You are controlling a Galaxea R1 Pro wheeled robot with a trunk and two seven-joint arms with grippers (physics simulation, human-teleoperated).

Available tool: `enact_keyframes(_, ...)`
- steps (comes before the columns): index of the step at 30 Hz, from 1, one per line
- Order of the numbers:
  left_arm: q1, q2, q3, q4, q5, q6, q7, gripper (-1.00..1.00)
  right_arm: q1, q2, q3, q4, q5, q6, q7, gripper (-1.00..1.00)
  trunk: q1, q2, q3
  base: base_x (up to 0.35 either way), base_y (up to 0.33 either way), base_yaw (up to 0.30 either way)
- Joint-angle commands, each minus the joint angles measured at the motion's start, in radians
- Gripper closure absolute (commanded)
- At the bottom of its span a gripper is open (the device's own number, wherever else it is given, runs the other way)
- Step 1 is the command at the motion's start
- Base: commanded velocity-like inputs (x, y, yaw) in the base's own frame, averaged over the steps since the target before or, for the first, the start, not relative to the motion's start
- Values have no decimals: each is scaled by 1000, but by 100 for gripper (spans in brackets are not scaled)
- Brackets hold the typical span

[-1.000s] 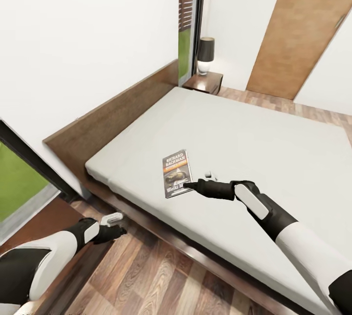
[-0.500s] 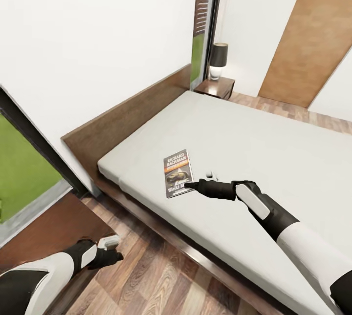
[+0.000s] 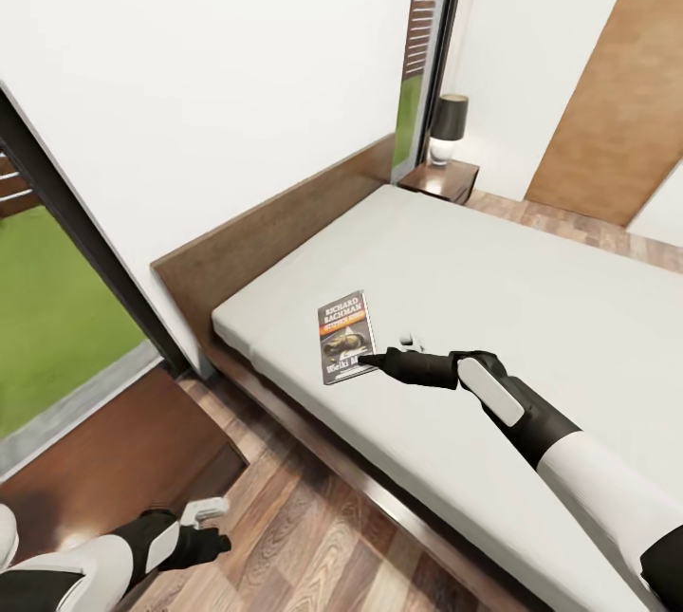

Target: In the bedroom, move the book from the bed onto either nightstand, and place the two sandals side by side next to the bed.

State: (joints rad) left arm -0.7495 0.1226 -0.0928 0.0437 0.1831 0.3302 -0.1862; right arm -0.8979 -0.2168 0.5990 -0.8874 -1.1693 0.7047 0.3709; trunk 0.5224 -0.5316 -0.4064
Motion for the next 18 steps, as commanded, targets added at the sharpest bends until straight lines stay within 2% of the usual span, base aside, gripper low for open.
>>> enact_keyframes(1, 5, 0, -8, 2, 10, -3, -4, -100, -1, -1, 2, 0, -1, 1, 3, 100, 0, -1, 0, 0, 0, 164)
enact_keyframes(8, 52, 0, -8, 2, -8, -26, -3, -100, -1, -1, 3, 2, -1, 0, 1, 100, 0, -1, 10, 0, 0, 164)
enact_keyframes(13, 80, 0, -8, 3, -23, -82, -3, -100, -1, -1, 3, 5, 0, 0, -1, 100, 0, -1, 18, 0, 0, 164)
enact_keyframes(18, 98, 0, -8, 4, -28, -110, -4, -100, -1, 0, 3, 5, 0, 0, -2, 100, 0, -1, 25, 0, 0, 164)
